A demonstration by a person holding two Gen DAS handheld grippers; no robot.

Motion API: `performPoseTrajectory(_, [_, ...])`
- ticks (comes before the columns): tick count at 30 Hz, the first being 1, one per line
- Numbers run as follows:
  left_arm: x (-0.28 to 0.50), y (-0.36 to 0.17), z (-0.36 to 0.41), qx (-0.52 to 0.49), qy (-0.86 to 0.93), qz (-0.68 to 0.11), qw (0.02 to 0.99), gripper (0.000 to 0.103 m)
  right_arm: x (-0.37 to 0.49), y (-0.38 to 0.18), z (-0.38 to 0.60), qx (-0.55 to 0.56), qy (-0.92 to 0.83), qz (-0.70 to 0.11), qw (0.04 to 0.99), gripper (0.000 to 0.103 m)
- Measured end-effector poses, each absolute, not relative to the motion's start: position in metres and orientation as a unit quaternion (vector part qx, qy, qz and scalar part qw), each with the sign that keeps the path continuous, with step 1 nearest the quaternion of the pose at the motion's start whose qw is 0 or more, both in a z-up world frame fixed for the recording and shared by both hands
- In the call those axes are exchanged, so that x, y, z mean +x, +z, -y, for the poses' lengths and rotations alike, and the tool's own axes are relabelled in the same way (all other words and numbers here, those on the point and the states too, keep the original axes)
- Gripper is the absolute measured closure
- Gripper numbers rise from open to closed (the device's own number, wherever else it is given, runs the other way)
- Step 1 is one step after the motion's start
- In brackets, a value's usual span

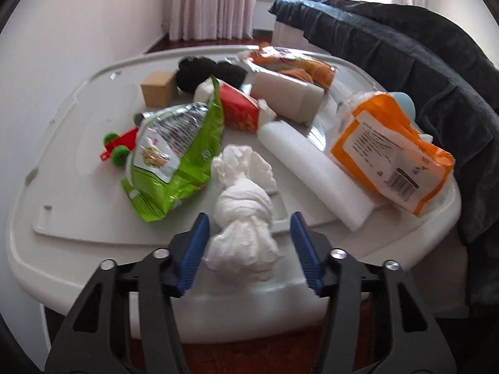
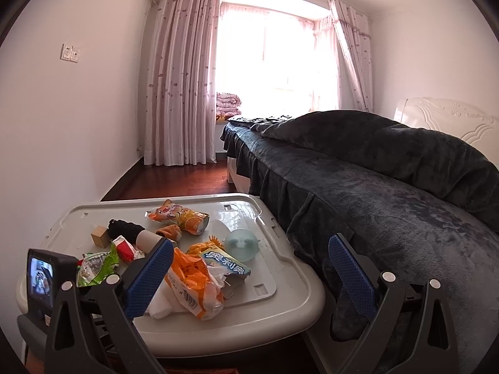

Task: Collect trash
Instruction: 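Grasp the white tissue bundle with the left gripper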

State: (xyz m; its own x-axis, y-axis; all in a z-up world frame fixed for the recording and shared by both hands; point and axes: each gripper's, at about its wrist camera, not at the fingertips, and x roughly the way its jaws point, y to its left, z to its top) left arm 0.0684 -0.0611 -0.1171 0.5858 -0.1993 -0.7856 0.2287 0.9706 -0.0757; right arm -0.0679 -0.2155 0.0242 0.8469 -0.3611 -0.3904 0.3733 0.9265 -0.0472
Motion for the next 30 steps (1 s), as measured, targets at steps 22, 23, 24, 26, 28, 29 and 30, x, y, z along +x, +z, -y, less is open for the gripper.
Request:
performPoseTrajectory(22, [0.015,-0.045,-0.043,-0.045,-0.065,-0.368,0.926,0.073,0.024,-0.021,0.106,0.008,-0.014,-0.254,0.967,0.005])
performPoseTrajectory(23, [0.013,-0.042,-0.053,-0.044,-0.056,-0.364,0.929,0.073,0.035,-0.026,0.097,0.007,-0.001,-0.258,0.966,0.005])
performPoseTrajectory(24, [0.011,-0.039,-0.062,-0.045,-0.047,-0.360,0.931,0.073,0.044,-0.030,0.089,0.008,0.011,-0.263,0.965,0.005])
performPoseTrajectory(26, [0.009,-0.037,-0.076,-0.049,-0.033,-0.356,0.933,0.073,0.064,-0.041,0.071,0.003,0.030,-0.283,0.959,0.005])
performPoseTrajectory(28, [0.008,-0.037,-0.089,-0.056,-0.023,-0.355,0.933,0.073,0.077,-0.053,0.059,-0.004,0.034,-0.298,0.954,0.005])
performPoseTrajectory(29, [0.007,-0.037,-0.091,-0.057,-0.021,-0.355,0.933,0.073,0.083,-0.059,0.053,-0.008,0.036,-0.307,0.951,0.005])
performPoseTrajectory(30, [0.007,-0.038,-0.094,-0.058,-0.019,-0.355,0.933,0.073,0.090,-0.066,0.048,-0.013,0.036,-0.317,0.948,0.005])
